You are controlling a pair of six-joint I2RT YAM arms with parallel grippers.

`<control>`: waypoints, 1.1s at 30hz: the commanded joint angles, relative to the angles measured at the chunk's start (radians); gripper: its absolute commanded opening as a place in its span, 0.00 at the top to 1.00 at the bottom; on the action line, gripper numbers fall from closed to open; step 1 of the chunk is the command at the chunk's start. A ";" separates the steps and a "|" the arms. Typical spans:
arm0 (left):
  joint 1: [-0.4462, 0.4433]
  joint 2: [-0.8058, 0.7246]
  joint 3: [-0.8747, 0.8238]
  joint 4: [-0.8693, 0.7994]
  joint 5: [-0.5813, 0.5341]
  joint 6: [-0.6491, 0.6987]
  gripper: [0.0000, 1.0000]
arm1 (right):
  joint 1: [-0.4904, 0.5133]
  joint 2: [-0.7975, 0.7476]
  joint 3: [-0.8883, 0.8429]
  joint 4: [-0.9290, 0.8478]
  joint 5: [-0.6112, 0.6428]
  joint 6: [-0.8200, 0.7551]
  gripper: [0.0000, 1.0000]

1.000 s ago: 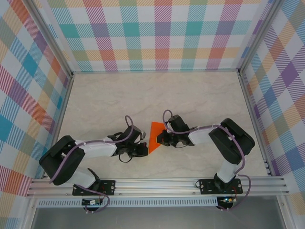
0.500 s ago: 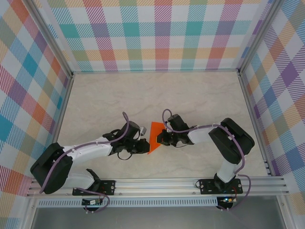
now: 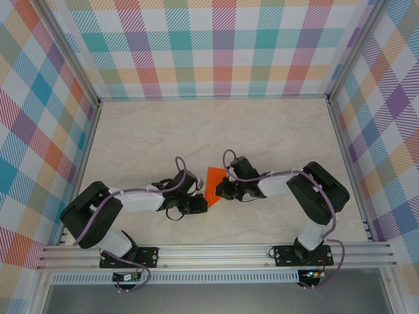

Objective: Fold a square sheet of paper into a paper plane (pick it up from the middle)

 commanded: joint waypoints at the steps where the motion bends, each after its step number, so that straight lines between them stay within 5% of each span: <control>1: -0.001 -0.075 -0.059 -0.137 -0.023 0.012 0.85 | 0.005 0.029 -0.001 -0.103 0.057 -0.044 1.00; 12: -0.001 -0.274 0.008 -0.205 -0.081 0.001 0.81 | 0.006 0.019 0.004 -0.097 0.040 -0.042 0.99; 22: 0.002 0.032 0.196 -0.089 -0.035 0.035 0.84 | 0.006 0.014 0.010 -0.095 0.036 -0.034 0.99; 33: 0.001 0.170 0.161 -0.115 -0.111 0.039 0.93 | 0.006 -0.034 0.047 -0.111 0.039 -0.022 0.97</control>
